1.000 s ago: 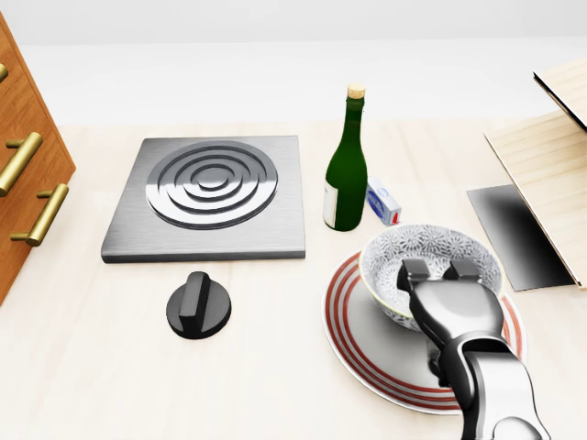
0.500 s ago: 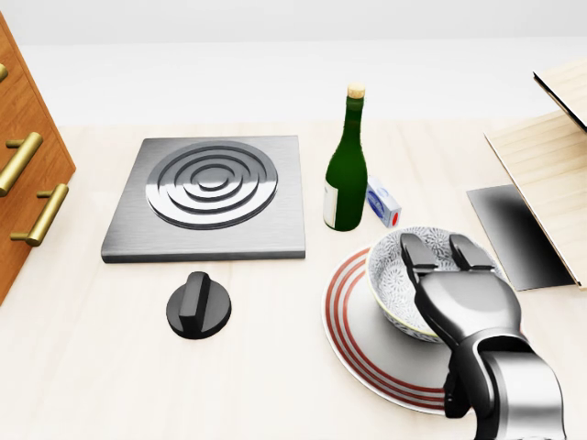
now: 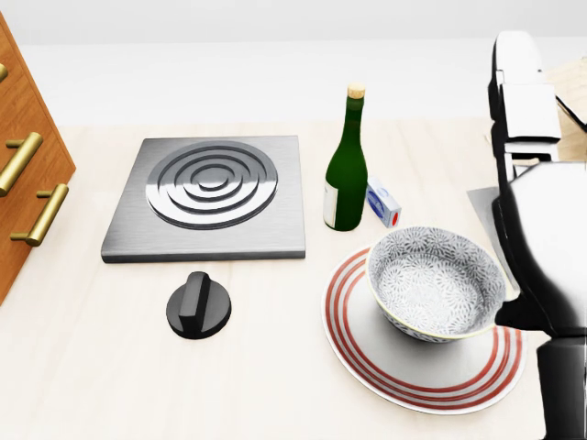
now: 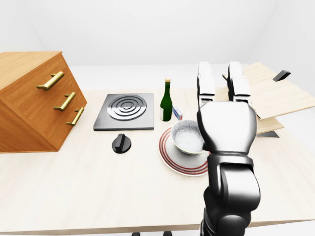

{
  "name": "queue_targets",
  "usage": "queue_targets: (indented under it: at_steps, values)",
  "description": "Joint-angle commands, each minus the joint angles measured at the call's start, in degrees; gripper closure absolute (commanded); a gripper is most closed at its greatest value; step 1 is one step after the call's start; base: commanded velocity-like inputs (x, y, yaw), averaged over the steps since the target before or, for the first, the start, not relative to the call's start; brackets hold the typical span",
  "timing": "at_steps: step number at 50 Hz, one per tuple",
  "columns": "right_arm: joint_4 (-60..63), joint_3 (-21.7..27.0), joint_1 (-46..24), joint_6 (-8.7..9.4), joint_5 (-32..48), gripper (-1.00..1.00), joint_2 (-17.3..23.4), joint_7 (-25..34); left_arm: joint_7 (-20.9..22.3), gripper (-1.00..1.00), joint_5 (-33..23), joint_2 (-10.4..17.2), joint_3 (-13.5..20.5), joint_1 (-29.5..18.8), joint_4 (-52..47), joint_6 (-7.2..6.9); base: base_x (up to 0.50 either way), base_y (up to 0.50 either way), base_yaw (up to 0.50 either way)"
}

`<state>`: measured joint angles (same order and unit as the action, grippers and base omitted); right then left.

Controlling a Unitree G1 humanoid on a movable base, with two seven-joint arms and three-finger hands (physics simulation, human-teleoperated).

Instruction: Pick up the akita bowl and put it on the plate.

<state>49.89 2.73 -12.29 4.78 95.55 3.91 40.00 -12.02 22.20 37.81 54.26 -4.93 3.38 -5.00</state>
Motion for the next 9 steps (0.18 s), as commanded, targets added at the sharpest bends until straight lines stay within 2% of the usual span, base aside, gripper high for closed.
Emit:
queue_targets:
  at_steps: [1, 4, 9]
  values:
    - [10.1, 3.0, -12.9, -2.11, 2.0, -1.0, 1.5, 0.0, -0.1, -1.0, 0.1, 0.2, 0.3, 0.0, -0.8, 0.0, 0.0, 0.0, 0.0]
    - [9.3, 4.1, -14.9, -3.89, 1.7, -1.0, 0.5, 0.0, -0.2, -1.0, -0.1, 0.2, 0.2, -0.2, -0.5, 0.0, 0.0, 0.0, 0.0]
    - [6.8, 6.1, -21.7, -9.78, 3.2, -1.0, -4.1, 0.0, -0.2, -1.0, -0.2, -0.2, -0.1, 0.0, -0.2, 0.0, 0.0, 0.0, 0.0]
